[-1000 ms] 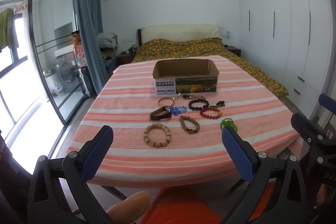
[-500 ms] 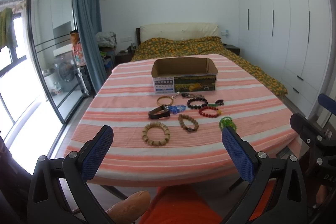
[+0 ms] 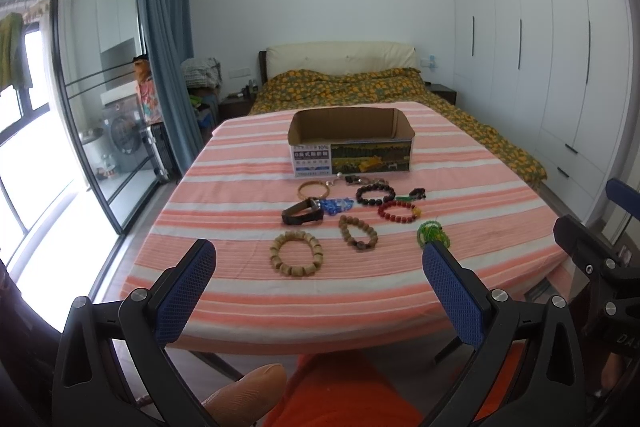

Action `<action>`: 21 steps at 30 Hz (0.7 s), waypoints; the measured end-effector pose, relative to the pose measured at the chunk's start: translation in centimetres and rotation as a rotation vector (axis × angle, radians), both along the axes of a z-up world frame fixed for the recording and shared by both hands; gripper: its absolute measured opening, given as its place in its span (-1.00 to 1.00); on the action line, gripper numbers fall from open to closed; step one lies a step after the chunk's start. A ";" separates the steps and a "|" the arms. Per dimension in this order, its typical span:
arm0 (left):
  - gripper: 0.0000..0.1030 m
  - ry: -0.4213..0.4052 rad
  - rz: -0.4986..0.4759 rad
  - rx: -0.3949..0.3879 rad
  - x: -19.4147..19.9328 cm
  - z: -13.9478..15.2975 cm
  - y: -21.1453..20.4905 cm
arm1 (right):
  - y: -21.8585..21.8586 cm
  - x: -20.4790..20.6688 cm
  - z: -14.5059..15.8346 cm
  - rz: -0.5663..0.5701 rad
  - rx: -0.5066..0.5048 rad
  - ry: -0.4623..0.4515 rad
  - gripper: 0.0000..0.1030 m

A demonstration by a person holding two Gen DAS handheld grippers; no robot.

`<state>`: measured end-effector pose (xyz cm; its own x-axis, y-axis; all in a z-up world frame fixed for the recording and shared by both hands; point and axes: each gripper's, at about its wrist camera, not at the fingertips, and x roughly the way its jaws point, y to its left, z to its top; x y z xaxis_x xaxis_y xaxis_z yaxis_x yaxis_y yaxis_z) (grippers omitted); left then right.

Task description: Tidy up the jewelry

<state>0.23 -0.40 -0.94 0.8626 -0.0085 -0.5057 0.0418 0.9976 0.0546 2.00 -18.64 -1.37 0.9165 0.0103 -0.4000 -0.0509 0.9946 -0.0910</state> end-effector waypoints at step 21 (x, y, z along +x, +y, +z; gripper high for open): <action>0.99 0.004 -0.003 -0.001 0.0 0.0 0.0 | 0.0 0.1 0.0 0.001 -0.001 -0.001 1.00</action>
<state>0.27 -0.37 -0.89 0.8605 -0.0113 -0.5094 0.0449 0.9975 0.0538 2.09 -18.65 -1.39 0.9169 0.0107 -0.3989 -0.0517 0.9944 -0.0920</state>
